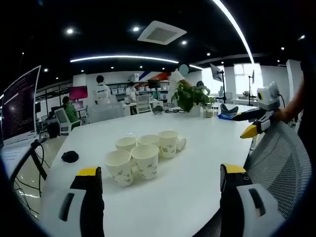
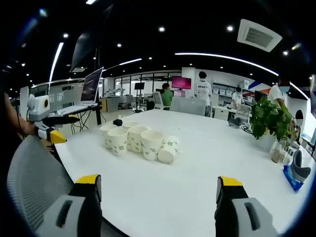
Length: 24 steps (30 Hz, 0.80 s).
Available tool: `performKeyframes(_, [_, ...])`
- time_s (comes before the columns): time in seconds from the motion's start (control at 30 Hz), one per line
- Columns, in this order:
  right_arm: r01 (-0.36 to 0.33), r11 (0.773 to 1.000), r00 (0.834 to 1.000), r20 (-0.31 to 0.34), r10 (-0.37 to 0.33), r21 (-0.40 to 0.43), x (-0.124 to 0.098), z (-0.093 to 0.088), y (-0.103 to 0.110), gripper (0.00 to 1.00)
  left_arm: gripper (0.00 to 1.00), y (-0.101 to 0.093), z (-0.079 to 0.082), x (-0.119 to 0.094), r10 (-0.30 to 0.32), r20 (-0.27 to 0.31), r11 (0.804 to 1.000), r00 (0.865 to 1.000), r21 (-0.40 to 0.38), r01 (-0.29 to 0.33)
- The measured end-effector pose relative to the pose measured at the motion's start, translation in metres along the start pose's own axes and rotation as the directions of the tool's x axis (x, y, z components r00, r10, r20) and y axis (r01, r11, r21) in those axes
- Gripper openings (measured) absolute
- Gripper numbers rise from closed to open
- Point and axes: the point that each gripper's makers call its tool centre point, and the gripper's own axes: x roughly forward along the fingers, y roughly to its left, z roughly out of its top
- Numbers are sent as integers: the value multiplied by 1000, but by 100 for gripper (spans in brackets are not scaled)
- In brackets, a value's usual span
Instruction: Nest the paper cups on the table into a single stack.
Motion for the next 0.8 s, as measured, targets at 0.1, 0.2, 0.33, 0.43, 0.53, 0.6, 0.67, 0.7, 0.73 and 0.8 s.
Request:
performKeyframes(0.1, [0, 1000, 1000, 1, 0, -1, 0, 0, 0, 99, 99, 1, 1, 0, 3, 6, 1000, 1000, 3, -3])
performKeyframes(0.2, [-2, 1000, 1000, 1, 2, -2, 0, 1, 1, 99, 99, 1, 2, 0, 3, 11, 1000, 1000, 4, -3])
performKeyframes(0.33, [-1, 1000, 1000, 2, 1, -4, 0, 1, 1, 99, 99, 1, 3, -1, 5, 17, 1000, 1000, 6, -5])
performKeyframes(0.43, [1, 1000, 1000, 2, -1, -5, 0, 1, 1, 99, 99, 2, 4, -1, 7, 20, 1000, 1000, 6, -7])
performKeyframes(0.53, [5, 1000, 1000, 5, -4, -4, 0, 2, 0, 99, 99, 2, 4, -1, 10, 21, 1000, 1000, 3, -10])
performKeyframes(0.6, [6, 1000, 1000, 7, -6, -4, 0, 2, 0, 99, 99, 2, 4, -1, 9, 22, 1000, 1000, 4, -9])
performKeyframes(0.67, [9, 1000, 1000, 9, -8, -3, 0, 3, -1, 99, 99, 1, 3, -1, 6, 19, 1000, 1000, 8, -7])
performKeyframes(0.7, [10, 1000, 1000, 11, -9, -3, -1, 3, -1, 99, 99, 1, 3, -1, 6, 15, 1000, 1000, 12, -7])
performKeyframes(0.73, [10, 1000, 1000, 11, -10, -2, -1, 3, -1, 99, 99, 1, 2, -1, 5, 12, 1000, 1000, 13, -6])
performKeyframes(0.8, [10, 1000, 1000, 14, -10, -2, -1, 4, -1, 99, 99, 1, 2, -1, 5, 9, 1000, 1000, 16, -5])
